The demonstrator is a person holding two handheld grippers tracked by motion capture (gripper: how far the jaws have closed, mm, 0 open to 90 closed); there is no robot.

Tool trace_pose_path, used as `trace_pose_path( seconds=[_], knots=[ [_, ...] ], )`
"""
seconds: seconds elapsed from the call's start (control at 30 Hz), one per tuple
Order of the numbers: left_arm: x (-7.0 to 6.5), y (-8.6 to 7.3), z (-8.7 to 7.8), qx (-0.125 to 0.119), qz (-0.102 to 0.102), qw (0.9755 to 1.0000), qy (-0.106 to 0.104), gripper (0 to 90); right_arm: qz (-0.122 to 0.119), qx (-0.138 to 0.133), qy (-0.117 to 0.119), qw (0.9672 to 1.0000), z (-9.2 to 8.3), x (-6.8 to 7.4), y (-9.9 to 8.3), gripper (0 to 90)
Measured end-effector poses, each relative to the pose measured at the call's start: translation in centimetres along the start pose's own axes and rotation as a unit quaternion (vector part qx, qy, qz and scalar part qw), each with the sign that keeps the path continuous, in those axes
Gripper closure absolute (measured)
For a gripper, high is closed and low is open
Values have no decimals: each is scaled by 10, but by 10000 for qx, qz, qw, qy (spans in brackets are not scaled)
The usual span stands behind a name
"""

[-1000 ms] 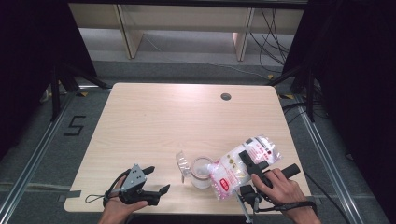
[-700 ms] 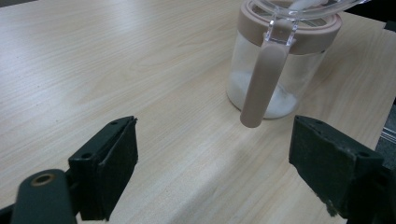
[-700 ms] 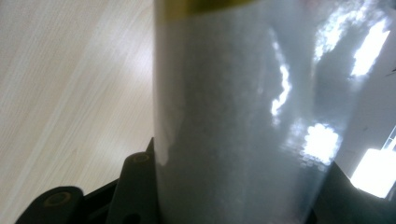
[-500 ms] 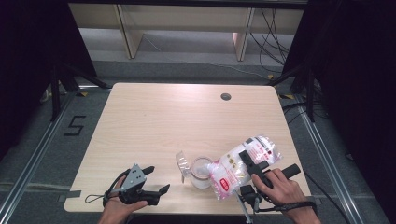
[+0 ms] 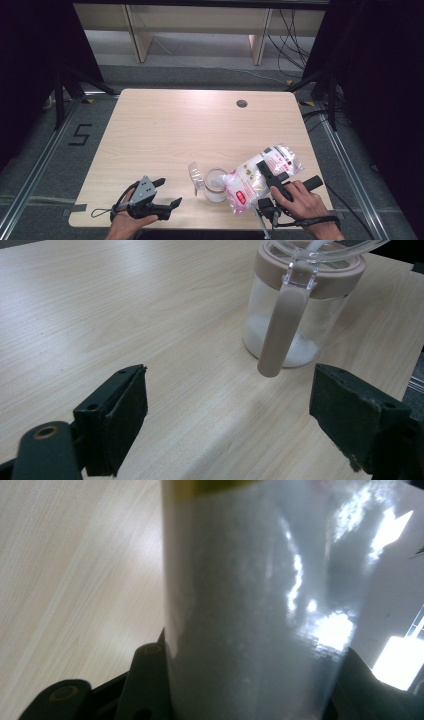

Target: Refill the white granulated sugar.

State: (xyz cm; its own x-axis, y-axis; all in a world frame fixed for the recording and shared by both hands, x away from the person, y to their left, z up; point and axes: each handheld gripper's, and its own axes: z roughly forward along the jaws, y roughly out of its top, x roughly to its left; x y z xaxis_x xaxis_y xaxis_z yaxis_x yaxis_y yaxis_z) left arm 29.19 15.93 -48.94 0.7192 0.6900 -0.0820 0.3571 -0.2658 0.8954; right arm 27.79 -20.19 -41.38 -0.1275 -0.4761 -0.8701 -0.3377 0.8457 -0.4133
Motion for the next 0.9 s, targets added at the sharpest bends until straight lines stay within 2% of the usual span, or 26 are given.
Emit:
trace_pose_path(
  seconds=[0.03, 0.1, 0.3, 0.33, 0.37, 0.47, 0.57, 0.7, 0.77, 0.8, 0.9],
  knots=[
    [0, 0, 0, -1, 19, 10000, 0, 153, 8, 14, 12, 10000, 0, 0, 0, 596],
    [0, 0, 0, -7, -26, 10000, 0, 153, 198, 129, 71, 9997, -2, 3, 0, 596],
    [0, 0, 0, -2, -26, 10000, 1, 153, 114, 113, 68, 9998, -1, 3, 1, 598],
    [0, 0, 0, 2, -22, 10000, 2, 153, 19, 63, 64, 10000, -1, 2, 1, 598],
    [0, 0, 0, 4, 41, 10000, -1, 153, 85, 121, 81, 9999, -1, 2, 1, 598],
    [0, 0, -1, 27, 19, 10000, 2, 153, 155, 146, 74, 9997, -2, 3, 0, 598],
    [1, 0, -1, 29, 38, 10000, 11, 153, -31, 32, 38, 10000, -1, 0, 0, 599],
    [1, 0, -1, 40, 51, 10000, 6, 152, -59, 49, 54, 10000, -1, 0, -1, 599],
    [0, 0, 0, 27, 13, 10000, 3, 153, 83, 102, 74, 9999, -2, 2, -1, 599],
    [1, 0, -1, 25, 58, 10000, 14, 153, 36, 105, 80, 9999, -2, 1, -1, 600],
    [0, 0, 0, -3, -17, 10000, 4, 152, -39, 42, 57, 10000, -1, 0, 0, 600]
  ],
)
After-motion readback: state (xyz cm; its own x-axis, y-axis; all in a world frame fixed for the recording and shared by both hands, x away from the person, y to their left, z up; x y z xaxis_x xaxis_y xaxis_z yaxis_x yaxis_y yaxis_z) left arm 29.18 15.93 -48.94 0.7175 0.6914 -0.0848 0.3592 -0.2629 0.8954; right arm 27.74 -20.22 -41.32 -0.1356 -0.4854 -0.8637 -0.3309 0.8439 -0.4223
